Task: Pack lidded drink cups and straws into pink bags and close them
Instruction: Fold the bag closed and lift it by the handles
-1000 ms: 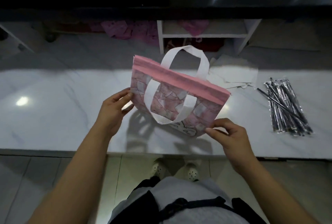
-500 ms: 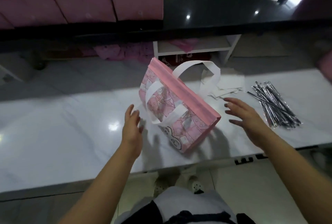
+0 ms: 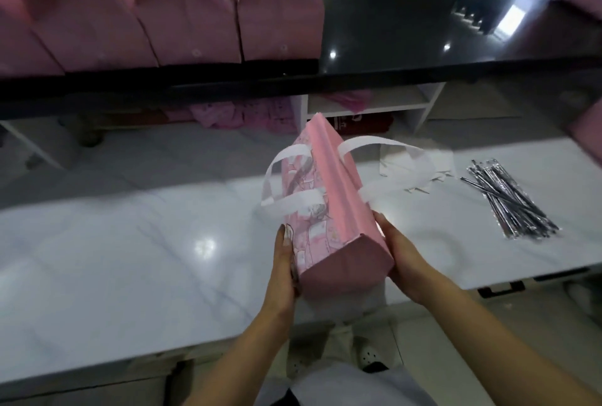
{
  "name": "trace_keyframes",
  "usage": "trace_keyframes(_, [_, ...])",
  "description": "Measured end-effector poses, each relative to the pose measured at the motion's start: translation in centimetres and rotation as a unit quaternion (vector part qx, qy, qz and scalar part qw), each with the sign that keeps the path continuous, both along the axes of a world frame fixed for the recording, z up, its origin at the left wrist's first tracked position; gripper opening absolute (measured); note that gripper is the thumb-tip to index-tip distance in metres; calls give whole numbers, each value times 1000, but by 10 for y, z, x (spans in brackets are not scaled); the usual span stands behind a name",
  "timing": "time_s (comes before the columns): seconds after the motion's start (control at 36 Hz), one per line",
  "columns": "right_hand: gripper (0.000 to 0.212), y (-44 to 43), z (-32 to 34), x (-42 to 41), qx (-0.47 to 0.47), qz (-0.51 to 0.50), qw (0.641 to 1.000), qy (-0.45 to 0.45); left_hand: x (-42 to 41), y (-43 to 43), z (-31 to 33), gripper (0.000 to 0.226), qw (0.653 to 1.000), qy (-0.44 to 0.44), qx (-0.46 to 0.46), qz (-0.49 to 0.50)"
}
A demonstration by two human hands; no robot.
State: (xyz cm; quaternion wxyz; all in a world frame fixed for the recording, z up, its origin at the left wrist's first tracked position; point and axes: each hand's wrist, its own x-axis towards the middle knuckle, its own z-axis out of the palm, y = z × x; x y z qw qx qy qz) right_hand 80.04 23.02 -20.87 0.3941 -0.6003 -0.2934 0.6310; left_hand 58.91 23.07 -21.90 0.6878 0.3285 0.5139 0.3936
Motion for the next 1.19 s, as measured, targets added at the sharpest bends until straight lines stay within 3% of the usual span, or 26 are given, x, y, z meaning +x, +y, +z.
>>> trace_keyframes(0.11, [47,-17,-2,-26,69,-64,996,-5,1,4,9,65,999,-40,29,12])
trace_keyframes(0.42, [70,-31,24,-13,171,-142,974,32,18,11,37,49,992,-28,121,-38])
trace_keyframes(0.5, [64,-27,43,2,220,-167,960,46,29,20,57,38,986,-28,155,-54])
trace_keyframes(0.58, [36,-17,67,19,264,-158,950,44,44,34,82,40,977,-37,200,-61])
trace_keyframes(0.86, [43,94,163,91,359,-93,929,16,119,125,165,48,960,-58,273,18])
trace_keyframes(1.03, [63,162,182,124,364,-42,929,46,160,183,180,70,962,-58,253,88])
trace_keyframes(1.08, [66,175,177,134,383,-20,923,25,168,197,175,74,961,-57,255,90])
trace_keyframes(1.19, [93,194,157,151,383,-11,923,-29,180,207,163,74,952,-25,285,105])
